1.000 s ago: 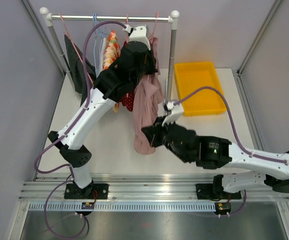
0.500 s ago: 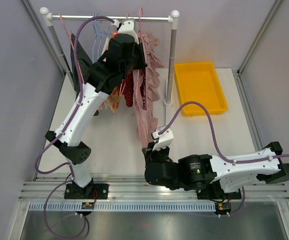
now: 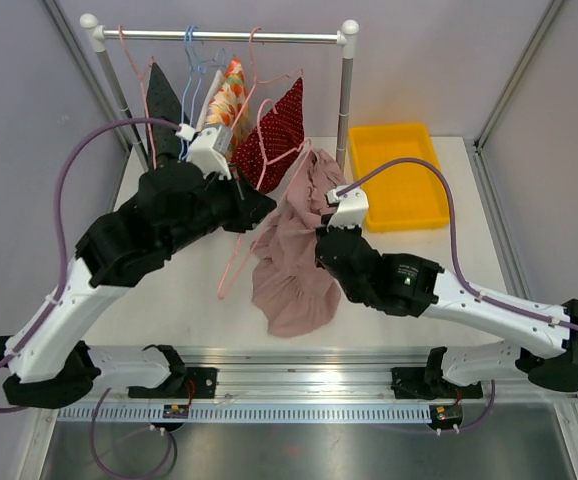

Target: Remove the skirt from the hanger

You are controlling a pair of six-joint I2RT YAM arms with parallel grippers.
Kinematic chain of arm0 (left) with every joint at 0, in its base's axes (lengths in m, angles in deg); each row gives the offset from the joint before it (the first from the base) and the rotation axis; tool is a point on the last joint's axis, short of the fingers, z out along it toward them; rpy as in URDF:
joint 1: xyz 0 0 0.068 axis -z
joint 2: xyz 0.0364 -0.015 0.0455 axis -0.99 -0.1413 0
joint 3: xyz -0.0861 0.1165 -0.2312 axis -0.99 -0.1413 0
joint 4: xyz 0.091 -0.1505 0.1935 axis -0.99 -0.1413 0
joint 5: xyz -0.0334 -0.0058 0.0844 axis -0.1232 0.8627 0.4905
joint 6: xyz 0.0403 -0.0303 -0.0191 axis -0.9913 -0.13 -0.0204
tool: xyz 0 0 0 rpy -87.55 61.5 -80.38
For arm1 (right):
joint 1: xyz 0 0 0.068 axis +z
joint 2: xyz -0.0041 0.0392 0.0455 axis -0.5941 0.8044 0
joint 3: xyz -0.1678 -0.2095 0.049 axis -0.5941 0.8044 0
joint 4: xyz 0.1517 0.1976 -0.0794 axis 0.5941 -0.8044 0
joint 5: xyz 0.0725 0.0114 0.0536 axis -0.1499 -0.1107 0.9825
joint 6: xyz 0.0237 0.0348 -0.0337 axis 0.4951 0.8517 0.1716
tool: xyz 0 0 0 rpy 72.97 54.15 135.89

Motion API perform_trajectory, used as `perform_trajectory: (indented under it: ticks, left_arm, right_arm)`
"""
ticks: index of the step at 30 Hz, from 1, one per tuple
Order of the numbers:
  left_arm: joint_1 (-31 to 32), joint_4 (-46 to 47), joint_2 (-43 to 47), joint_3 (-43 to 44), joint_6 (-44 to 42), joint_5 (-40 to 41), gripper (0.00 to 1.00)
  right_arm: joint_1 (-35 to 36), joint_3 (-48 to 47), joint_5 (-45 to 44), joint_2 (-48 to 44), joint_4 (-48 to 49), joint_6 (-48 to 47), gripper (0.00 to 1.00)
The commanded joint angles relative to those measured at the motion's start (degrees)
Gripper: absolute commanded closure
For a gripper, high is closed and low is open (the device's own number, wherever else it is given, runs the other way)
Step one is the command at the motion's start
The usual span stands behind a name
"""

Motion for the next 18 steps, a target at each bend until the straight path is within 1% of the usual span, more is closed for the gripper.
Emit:
perform_trajectory:
  ticks: [1, 2, 4, 5, 6, 7, 8, 9, 10, 11, 12, 13, 14, 15, 16, 17, 18]
  left_arm:
    - [4.95, -0.3, 2.39, 0.54, 3.95, -1.98, 1.0]
    - [8.01, -2.06, 2.74, 0.36, 4.83, -1.63, 1.0]
    - [11.27, -6.99, 3.71, -0.86, 5.54, 0.55, 1.0]
    - [14.86, -8.57, 3.89, -1.48, 6.32, 2.05, 1.0]
    - [16.81, -11.63, 4.58, -2.35, 6.77, 3.98, 1.0]
    - [18.66, -12.97, 5.03, -3.32, 7.38, 8.7, 1.0]
    - [21.28, -13.94, 5.64, -6.11, 9.13, 10.83, 1.0]
    - [22.09, -15.08, 7.12, -7.62, 10.1, 12.68, 1.0]
    - [22.62, -14.83, 8.01, -9.2, 11.07, 14.53, 1.0]
    - [22.89, -14.13, 8.89, -12.61, 11.95, 14.72, 1.0]
    - [22.98, -12.03, 9.85, -13.95, 12.04, 14.98, 1.0]
    - [23.07, -10.97, 11.34, -15.27, 12.13, 15.59, 1.0]
    - [23.07, -10.17, 11.79, -16.15, 11.7, 16.21, 1.0]
    - [23.07, -9.38, 11.97, -16.68, 11.26, 16.91, 1.0]
    - [22.98, -9.38, 11.54, -16.43, 10.04, 18.92, 1.0]
    - [23.07, -9.81, 11.1, -15.99, 9.24, 19.9, 1.0]
    - [23.07, -10.16, 10.4, -14.42, 8.36, 20.86, 1.0]
  right_arm:
    - [-3.76, -2.48, 3.41, 1.85, 5.07, -7.4, 1.0]
    - [-5.68, -4.14, 3.42, 2.55, 5.24, -9.59, 1.0]
    - [-7.54, -6.17, 2.11, 2.73, 4.46, -13.19, 1.0]
    - [-10.16, -8.79, 1.23, 2.64, 3.76, -13.91, 1.0]
    - [-12.53, -10.29, 0.79, 2.38, 3.4, -14.79, 1.0]
    - [-14.91, -11.79, 1.92, 2.12, 3.05, -16.28, 1.0]
    - [-17.45, -15.28, 3.41, 1.25, 3.05, -17.16, 1.0]
    - [-23.4, -17.32, 7.16, 1.15, 2.96, -18.13, 1.0]
    - [-25.81, -19.6, 8.85, 1.32, 3.05, -20.92, 1.0]
    - [-28.18, -25.11, 9.83, 2.98, 2.7, -22.86, 1.0]
    - [-30.99, -28.38, 10.88, 4.3, 2.18, -24.97, 1.0]
    - [-32.58, -32.07, 11.33, 6.05, 0.34, -28.82, 1.0]
    - [-33.64, -40.2, 11.5, 10.25, -0.81, -31.21, 1.0]
    - [-34.7, -44.45, 11.51, 12.64, -1.86, -32.71, 1.0]
    - [-37.23, -48.67, 12.46, 14.84, -4.13, -35.08, 1.0]
    - [-38.39, -56.11, 12.82, 19.04, -4.59, -35.8, 1.0]
    - [-39.44, -58.19, 14.04, 20.38, -4.08, -36.41, 1.0]
